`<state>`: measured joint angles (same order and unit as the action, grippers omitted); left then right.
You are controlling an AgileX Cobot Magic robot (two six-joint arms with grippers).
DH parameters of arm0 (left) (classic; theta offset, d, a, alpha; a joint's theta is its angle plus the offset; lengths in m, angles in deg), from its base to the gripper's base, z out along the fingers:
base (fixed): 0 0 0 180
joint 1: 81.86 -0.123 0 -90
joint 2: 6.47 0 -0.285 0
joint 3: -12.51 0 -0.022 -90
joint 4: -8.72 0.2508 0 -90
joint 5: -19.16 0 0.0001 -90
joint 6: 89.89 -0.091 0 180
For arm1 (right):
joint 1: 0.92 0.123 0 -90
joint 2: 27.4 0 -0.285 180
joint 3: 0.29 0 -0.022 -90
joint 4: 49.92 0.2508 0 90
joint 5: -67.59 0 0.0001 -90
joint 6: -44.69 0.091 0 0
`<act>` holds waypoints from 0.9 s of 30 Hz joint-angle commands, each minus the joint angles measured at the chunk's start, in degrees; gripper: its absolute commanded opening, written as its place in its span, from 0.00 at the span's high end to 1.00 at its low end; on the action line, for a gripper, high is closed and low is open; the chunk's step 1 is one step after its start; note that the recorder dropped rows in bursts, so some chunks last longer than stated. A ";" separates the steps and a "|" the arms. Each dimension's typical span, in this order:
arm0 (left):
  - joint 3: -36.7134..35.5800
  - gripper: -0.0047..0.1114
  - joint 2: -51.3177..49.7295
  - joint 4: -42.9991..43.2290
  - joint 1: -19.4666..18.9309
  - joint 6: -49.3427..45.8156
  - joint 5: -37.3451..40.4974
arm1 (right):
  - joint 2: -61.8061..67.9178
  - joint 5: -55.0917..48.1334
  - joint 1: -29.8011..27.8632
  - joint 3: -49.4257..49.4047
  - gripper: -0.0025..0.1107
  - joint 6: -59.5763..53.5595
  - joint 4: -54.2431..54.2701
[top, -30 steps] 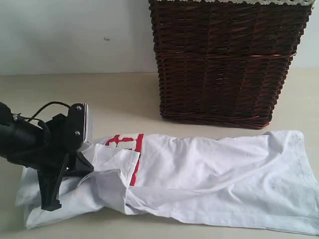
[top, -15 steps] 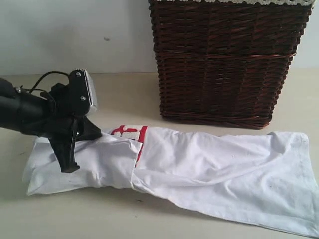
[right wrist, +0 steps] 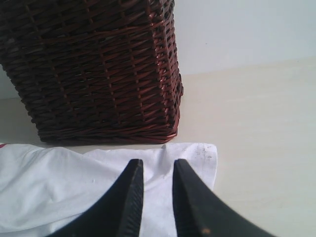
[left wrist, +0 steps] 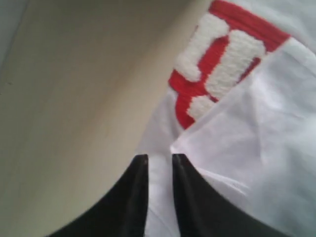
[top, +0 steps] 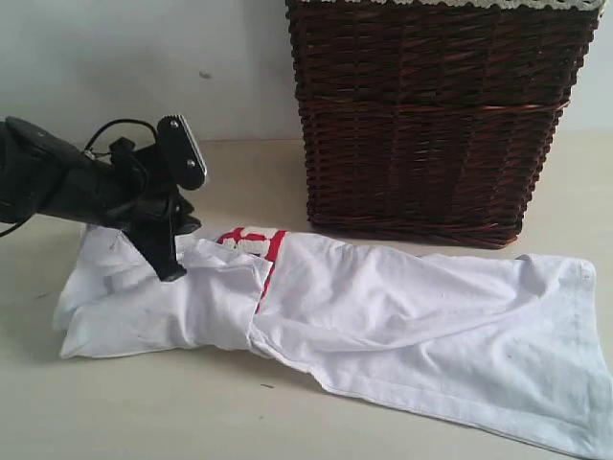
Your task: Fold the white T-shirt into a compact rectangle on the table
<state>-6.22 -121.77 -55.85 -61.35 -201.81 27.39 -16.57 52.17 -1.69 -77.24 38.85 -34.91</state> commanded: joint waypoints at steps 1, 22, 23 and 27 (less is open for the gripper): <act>2.20 0.51 0.06 -3.99 0.06 0.08 -0.71 | -0.31 0.30 0.11 -0.26 0.79 -0.06 0.03; -4.47 0.91 4.21 9.55 -3.22 -1.41 18.61 | -0.31 0.30 0.11 -0.26 0.79 -0.06 0.03; -4.47 0.90 3.23 7.43 -3.22 -4.58 15.99 | -0.31 0.30 0.11 -0.26 0.79 -0.06 0.03; -1.71 0.90 -1.33 4.96 -2.15 -8.23 5.85 | -0.31 0.30 0.11 -0.26 0.79 -0.06 0.03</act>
<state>-9.85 -121.03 -48.74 -64.29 -208.40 38.94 -16.57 52.17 -1.69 -77.24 38.85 -34.91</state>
